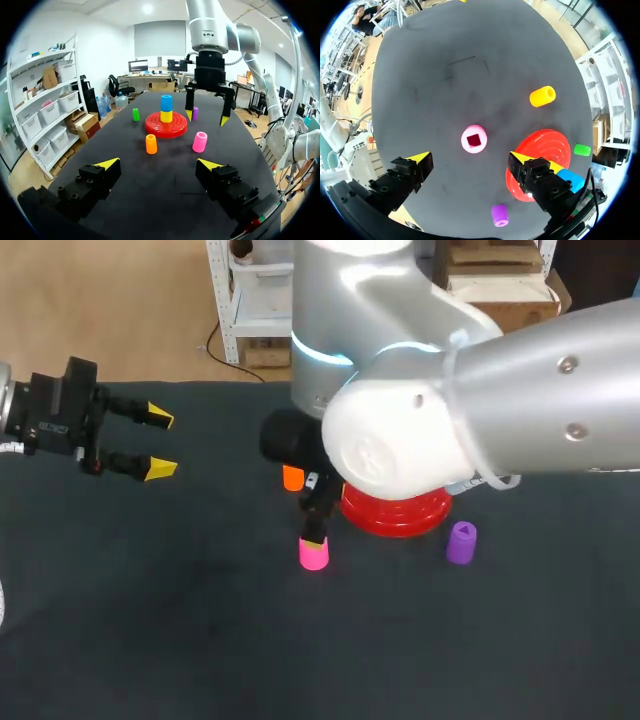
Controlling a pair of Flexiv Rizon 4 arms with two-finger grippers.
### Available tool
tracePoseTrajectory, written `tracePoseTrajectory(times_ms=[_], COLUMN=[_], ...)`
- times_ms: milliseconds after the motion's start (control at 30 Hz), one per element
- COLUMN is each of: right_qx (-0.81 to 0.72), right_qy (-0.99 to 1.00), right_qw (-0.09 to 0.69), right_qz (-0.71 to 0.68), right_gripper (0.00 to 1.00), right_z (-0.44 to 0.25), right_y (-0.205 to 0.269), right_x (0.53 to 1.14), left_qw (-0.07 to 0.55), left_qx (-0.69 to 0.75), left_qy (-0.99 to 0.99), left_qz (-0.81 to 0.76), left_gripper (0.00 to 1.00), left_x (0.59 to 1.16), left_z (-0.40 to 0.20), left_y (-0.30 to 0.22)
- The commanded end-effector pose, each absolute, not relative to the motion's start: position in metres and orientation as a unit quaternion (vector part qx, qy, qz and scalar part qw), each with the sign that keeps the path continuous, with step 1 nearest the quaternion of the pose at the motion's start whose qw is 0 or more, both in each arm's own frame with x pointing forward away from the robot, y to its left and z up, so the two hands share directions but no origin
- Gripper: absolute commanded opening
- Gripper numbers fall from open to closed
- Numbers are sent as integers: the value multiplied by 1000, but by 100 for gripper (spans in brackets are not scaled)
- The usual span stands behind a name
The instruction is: Pick up and stack the cylinders on the red base in this order: pink,purple,orange,green
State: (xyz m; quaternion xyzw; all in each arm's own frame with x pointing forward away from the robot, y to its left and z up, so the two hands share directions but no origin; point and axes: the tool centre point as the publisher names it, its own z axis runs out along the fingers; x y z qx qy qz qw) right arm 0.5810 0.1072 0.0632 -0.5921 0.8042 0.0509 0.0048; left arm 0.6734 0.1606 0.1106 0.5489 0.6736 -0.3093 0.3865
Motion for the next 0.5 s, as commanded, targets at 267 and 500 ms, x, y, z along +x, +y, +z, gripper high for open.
tracePoseTrajectory(times_ms=[267, 500], right_qx=[-601, -601], right_qy=[798, 799], right_qw=[1, 0], right_qz=[37, 31], right_gripper=[100, 100], right_z=[44, 40], right_y=[124, 124], right_x=[603, 594], left_qw=[388, 388], left_qx=[549, 549], left_qy=[672, 672], left_qz=[-310, -310], left_gripper=[100, 100], left_x=[673, 673], left_z=[110, 110], left_y=[161, 161])
